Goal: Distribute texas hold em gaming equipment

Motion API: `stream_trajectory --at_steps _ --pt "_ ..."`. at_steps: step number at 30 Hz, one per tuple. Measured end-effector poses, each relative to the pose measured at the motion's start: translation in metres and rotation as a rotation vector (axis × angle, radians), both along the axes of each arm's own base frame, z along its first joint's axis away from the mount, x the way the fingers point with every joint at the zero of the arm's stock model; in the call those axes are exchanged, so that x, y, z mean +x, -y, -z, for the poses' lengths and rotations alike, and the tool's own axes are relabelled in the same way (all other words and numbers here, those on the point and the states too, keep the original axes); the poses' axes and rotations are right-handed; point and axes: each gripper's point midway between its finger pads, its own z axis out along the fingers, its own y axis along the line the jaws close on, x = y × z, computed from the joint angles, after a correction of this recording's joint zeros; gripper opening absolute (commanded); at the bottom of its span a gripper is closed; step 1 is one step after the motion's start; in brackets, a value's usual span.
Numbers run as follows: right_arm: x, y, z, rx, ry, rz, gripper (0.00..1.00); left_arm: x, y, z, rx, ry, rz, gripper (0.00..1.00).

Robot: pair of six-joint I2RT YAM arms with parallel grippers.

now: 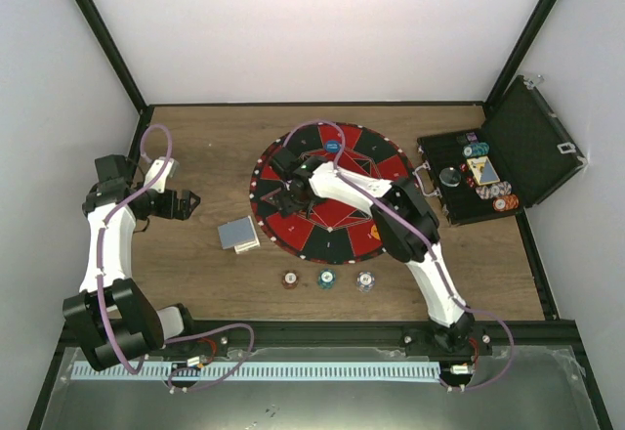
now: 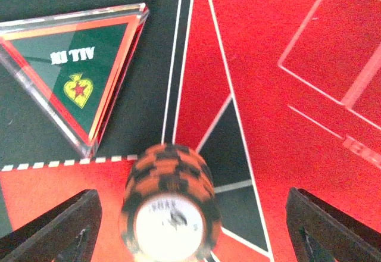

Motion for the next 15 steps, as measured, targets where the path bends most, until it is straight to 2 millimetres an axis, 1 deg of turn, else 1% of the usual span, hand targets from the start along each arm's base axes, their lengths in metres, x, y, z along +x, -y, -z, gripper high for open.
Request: stream_trajectory --at_steps 3,5,7,9,10,11,12,13,15 --pt "-0.009 0.006 -0.02 -0.003 0.033 -0.001 0.9 0.0 0.001 0.0 -0.003 0.001 0.002 1.0" --pt "-0.026 0.007 -0.04 0.005 0.057 -0.013 0.9 0.0 0.001 -0.001 -0.007 0.002 0.004 1.0" --pt "-0.05 -0.001 -0.062 0.032 0.081 -0.049 0.88 0.0 0.002 -0.001 -0.013 0.004 0.008 1.0" --pt "-0.079 -0.012 -0.075 0.061 0.088 -0.094 0.86 -0.001 0.004 -0.002 -0.021 0.005 0.014 1.0" --pt "-0.094 -0.017 -0.078 0.069 0.084 -0.117 0.84 -0.001 0.005 -0.002 -0.024 0.005 0.017 1.0" --pt "-0.111 -0.022 -0.077 0.072 0.075 -0.141 0.84 -0.001 0.005 -0.002 -0.026 0.005 0.02 1.0" --pt "-0.123 -0.025 -0.074 0.069 0.063 -0.159 0.83 -0.001 0.006 -0.002 -0.027 0.006 0.022 1.0" --pt "-0.138 -0.029 -0.068 0.063 0.048 -0.18 0.83 -0.001 0.006 -0.002 -0.028 0.007 0.025 1.0" --pt "-0.163 -0.029 -0.051 0.034 0.012 -0.211 0.81 -0.002 0.007 -0.002 -0.028 0.007 0.03 1.0"
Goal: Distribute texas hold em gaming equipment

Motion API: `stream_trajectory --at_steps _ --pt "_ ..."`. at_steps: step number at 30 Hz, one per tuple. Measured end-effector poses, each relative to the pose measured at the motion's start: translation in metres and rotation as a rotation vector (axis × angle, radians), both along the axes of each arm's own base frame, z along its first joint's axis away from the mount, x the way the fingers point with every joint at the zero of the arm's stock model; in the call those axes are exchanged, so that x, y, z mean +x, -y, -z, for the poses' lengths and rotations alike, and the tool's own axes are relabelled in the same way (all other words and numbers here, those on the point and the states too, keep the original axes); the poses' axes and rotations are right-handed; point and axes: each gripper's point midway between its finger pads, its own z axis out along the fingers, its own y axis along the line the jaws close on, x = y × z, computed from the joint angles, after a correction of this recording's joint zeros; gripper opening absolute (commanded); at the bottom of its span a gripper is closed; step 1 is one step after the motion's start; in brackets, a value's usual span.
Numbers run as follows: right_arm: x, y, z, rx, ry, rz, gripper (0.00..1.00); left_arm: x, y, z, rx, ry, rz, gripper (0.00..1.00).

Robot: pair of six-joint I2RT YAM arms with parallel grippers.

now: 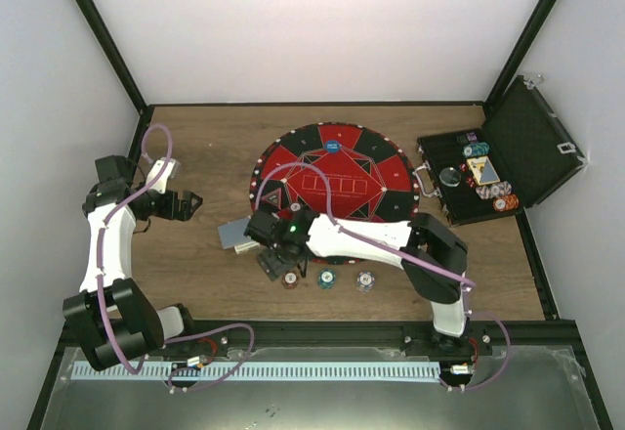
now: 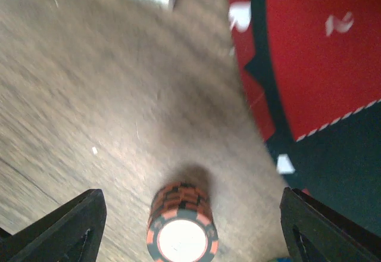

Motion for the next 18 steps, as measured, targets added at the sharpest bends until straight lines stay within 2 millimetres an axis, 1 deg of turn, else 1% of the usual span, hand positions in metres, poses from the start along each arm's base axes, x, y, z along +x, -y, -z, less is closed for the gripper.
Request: stream_trajectory --at_steps 2,6,14,18 --pt "-0.015 0.005 0.014 -0.033 -0.027 -0.012 0.79 -0.001 0.001 0.001 0.0 -0.003 0.004 1.0" --pt "-0.025 0.014 0.029 -0.061 -0.06 0.0 0.74 -0.003 0.001 0.002 -0.002 -0.01 0.006 1.0" --pt "-0.036 0.017 0.043 -0.055 -0.098 0.006 0.65 -0.004 0.002 0.002 -0.004 -0.018 0.008 1.0" --pt "-0.039 0.017 0.046 -0.051 -0.112 0.007 0.61 -0.005 0.002 0.003 -0.005 -0.021 0.007 1.0"
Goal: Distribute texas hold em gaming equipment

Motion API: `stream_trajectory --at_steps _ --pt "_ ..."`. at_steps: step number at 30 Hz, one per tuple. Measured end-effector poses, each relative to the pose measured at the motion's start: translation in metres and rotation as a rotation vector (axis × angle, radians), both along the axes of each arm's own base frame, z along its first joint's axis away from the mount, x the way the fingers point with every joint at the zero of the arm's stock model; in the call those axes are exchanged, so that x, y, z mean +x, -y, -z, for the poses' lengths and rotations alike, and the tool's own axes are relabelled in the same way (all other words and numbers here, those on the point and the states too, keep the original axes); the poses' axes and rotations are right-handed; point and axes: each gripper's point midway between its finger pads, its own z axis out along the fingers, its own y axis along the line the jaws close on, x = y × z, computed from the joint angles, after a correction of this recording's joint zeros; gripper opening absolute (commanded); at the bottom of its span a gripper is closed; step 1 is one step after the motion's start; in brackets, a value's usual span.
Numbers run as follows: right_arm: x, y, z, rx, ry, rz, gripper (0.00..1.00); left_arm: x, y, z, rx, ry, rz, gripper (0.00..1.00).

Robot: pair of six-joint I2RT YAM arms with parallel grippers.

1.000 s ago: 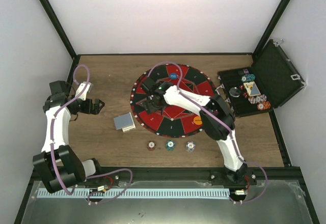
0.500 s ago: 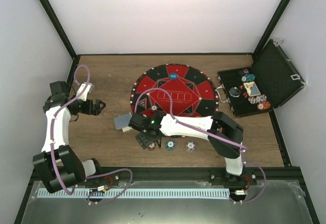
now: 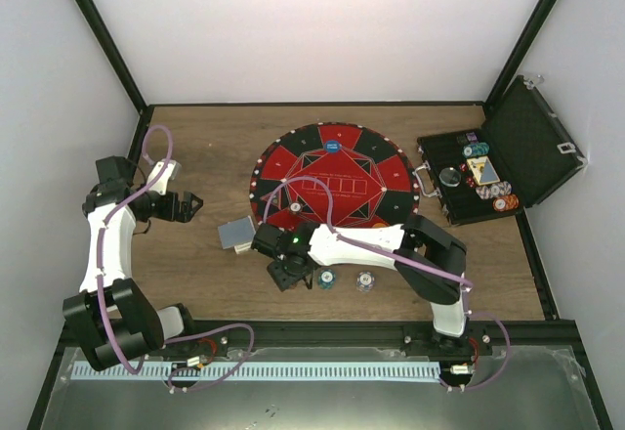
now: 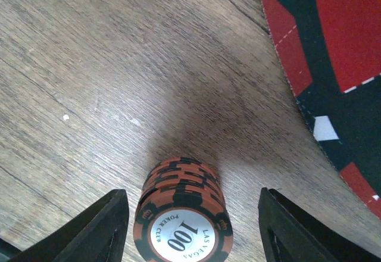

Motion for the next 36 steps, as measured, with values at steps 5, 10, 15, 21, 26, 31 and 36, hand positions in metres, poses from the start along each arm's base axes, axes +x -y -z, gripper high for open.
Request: stream_trajectory --at_steps 5,10,15,21,26,31,36 --pt "-0.0009 -0.0037 -0.0004 0.017 -0.006 0.0 0.57 -0.0001 -0.0001 0.0001 0.001 -0.001 0.0 1.0" --pt "-0.0012 -0.005 -0.0003 0.022 -0.005 0.0 0.59 -0.0001 -0.0001 0.0001 0.0 -0.001 0.0 1.0" --pt "-0.003 -0.0032 0.0022 0.016 -0.01 -0.002 0.58 -0.0007 0.0001 -0.0002 0.0 -0.001 0.0 1.0" --pt "-0.0064 -0.0045 0.0034 0.015 -0.014 -0.007 0.48 -0.0007 0.0001 -0.0006 0.0 0.0 -0.001 1.0" --pt "-0.0073 -0.0042 0.0062 0.008 -0.017 -0.009 0.5 -0.0006 0.0 -0.0008 0.001 0.0 -0.002 1.0" --pt "-0.0077 -0.0033 0.0086 0.002 -0.02 -0.01 0.46 -0.0006 -0.0004 -0.0008 0.001 0.0 -0.003 1.0" --pt "-0.0078 -0.0033 0.0086 0.002 -0.018 -0.006 0.37 -0.0006 -0.0004 -0.0008 0.001 0.0 -0.003 1.0"
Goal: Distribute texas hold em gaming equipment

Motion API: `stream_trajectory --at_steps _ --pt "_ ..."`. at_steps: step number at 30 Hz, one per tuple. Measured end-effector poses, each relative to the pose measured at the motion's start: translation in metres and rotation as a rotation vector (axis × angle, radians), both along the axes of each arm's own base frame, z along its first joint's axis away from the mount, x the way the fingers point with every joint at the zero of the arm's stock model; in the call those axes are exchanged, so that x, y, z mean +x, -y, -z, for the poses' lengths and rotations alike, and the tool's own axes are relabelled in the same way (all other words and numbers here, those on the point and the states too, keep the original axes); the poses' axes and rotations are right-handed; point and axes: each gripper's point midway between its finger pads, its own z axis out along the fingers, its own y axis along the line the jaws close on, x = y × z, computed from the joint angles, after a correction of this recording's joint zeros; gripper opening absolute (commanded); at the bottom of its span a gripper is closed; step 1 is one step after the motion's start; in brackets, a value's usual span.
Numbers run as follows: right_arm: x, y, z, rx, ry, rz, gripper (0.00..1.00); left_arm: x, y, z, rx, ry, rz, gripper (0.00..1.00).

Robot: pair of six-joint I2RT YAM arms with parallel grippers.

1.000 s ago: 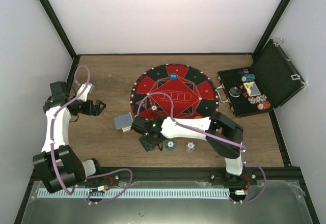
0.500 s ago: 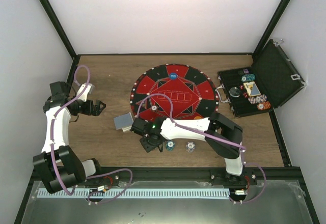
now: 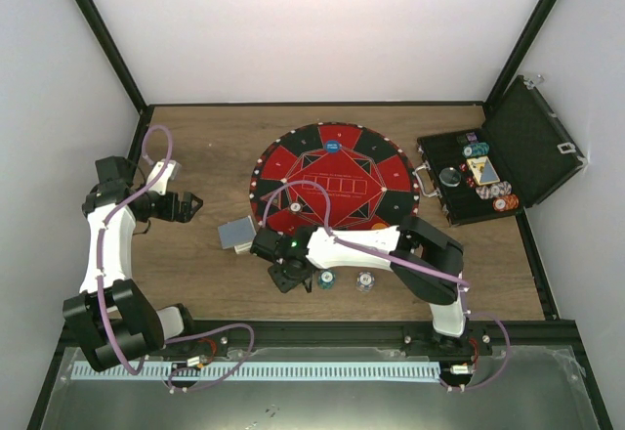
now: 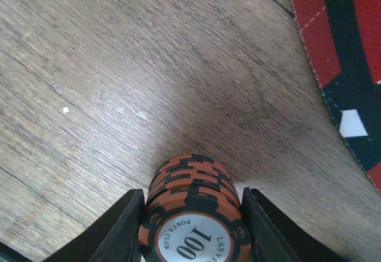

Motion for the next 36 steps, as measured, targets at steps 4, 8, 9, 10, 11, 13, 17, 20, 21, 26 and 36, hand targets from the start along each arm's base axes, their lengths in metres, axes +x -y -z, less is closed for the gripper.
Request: stream_trajectory --at_steps 4,8,9,10,11,13,17,20,21,26,36 --pt "0.0 0.0 0.0 -0.001 0.001 -0.002 0.33 0.0 0.0 0.0 0.0 0.0 0.0 1.0" --pt "0.0 0.0 0.0 -0.002 0.002 -0.001 0.3 0.0 0.0 0.0 0.0 0.0 0.0 1.0" --pt "0.0 0.001 0.0 -0.004 0.003 -0.001 0.29 0.0 0.0 0.0 0.0 0.0 0.0 1.0" --pt "0.0 0.002 0.0 -0.009 0.002 -0.001 0.29 0.0 0.0 0.0 0.001 -0.001 0.0 1.0" --pt "-0.001 0.003 -0.001 -0.013 0.002 -0.001 0.28 0.0 0.0 0.0 0.001 -0.001 -0.001 1.0" --pt "-0.001 0.006 -0.001 -0.023 0.001 0.0 0.24 0.0 0.0 0.0 0.001 -0.001 -0.001 1.0" --pt "0.0 0.01 -0.009 -0.032 0.014 0.003 0.24 0.0 0.0 0.0 0.001 -0.001 -0.001 1.0" --pt "0.005 0.008 -0.023 -0.026 0.039 0.003 0.23 0.0 0.0 0.0 0.001 -0.001 -0.001 1.0" --pt "0.007 0.006 -0.029 -0.021 0.049 0.004 0.23 0.0 0.0 0.0 0.001 -0.001 -0.001 1.0" --pt "0.034 0.003 -0.061 0.023 0.105 0.029 0.22 0.0 0.0 0.0 0.0 -0.003 -0.001 1.0" --pt "0.229 0.085 -0.135 0.117 0.303 0.353 0.23 -0.001 0.003 -0.005 -0.014 0.004 0.014 1.0"
